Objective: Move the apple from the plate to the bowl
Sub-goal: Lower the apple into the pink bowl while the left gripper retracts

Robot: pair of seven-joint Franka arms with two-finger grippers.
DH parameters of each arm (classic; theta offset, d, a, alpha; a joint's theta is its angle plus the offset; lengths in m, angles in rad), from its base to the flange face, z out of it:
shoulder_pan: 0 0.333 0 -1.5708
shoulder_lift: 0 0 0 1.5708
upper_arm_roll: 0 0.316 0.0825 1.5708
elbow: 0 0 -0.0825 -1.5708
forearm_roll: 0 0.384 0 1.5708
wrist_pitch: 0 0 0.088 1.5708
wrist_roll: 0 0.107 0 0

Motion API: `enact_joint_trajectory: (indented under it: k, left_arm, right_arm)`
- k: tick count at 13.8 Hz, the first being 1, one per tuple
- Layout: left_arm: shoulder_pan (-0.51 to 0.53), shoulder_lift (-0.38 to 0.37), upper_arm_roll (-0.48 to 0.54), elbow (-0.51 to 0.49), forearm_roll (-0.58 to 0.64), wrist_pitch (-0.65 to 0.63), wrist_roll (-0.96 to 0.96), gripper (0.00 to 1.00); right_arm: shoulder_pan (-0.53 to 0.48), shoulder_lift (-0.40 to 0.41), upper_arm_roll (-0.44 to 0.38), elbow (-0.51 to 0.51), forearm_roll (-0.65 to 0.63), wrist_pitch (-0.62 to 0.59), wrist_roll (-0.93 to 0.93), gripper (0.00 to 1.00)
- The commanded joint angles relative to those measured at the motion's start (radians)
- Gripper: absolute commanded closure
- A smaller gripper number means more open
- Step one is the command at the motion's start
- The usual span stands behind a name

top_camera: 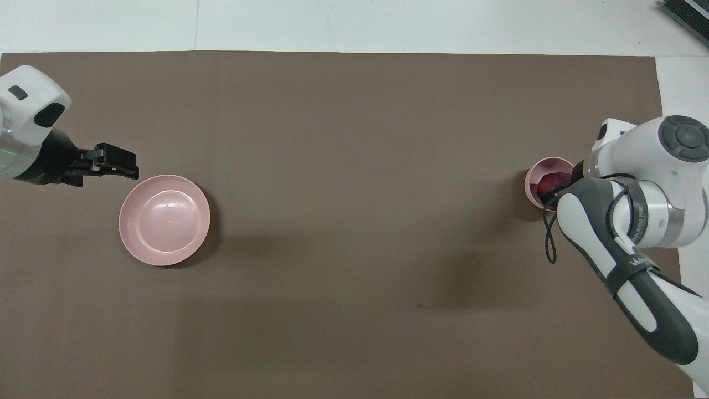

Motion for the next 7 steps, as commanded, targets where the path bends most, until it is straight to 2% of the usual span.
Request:
enact_joint_trajectory:
  k: [1, 2, 4, 6, 7]
  left_arm:
    - [-0.141, -0.006, 0.153, 0.044, 0.01, -0.021, 0.051, 0.0]
    - [-0.175, -0.006, 0.199, 0.058, 0.012, -0.021, 0.068, 0.0]
    - [-0.224, -0.009, 0.251, 0.08, 0.013, -0.029, 0.089, 0.0]
    - [-0.229, -0.026, 0.259, 0.081, 0.013, -0.04, 0.086, 0.0]
    - [-0.223, -0.027, 0.256, 0.08, 0.013, -0.04, 0.089, 0.0]
  right_arm:
    - [0.001, 0.023, 0.003, 0.031, 0.007, -0.001, 0.008, 0.3]
    - [0.001, 0.023, 0.003, 0.031, 0.007, -0.001, 0.008, 0.26]
    - [0.001, 0.024, 0.003, 0.031, 0.007, 0.001, 0.009, 0.12]
    - [-0.001, 0.024, 0.003, 0.031, 0.007, 0.001, 0.009, 0.0]
    - [-0.001, 0.024, 0.003, 0.031, 0.007, 0.001, 0.009, 0.0]
